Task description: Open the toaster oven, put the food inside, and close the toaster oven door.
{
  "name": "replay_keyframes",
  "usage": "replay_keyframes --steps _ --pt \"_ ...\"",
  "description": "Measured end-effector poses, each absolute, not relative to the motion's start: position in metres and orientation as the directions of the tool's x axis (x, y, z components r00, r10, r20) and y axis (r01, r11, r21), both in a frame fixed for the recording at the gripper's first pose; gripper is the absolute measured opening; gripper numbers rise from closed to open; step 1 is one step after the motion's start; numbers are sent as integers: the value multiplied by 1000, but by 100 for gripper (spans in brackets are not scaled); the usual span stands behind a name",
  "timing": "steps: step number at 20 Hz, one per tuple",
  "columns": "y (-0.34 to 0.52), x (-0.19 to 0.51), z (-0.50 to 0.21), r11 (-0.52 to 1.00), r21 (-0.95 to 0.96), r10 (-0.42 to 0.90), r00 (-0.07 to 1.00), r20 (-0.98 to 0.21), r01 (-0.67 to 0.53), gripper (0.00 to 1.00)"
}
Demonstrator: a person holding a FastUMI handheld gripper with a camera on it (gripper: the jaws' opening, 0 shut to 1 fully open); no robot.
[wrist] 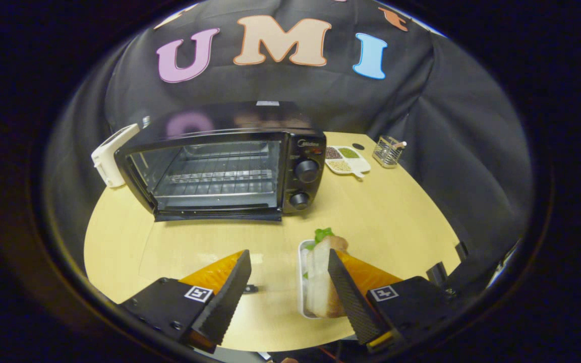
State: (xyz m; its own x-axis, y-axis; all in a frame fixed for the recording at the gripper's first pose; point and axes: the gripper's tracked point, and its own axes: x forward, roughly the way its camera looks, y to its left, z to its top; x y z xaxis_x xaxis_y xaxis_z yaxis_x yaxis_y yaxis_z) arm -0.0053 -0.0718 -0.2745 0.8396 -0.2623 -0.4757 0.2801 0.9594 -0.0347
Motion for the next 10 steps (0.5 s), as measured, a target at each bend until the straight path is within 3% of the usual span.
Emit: replay_keyframes --steps 3,10 --pt "-93 -14 -282 953 -28 -275 823 -497 301 97" --pt "-108 -19 -331 964 17 -208 788 -580 267 79"
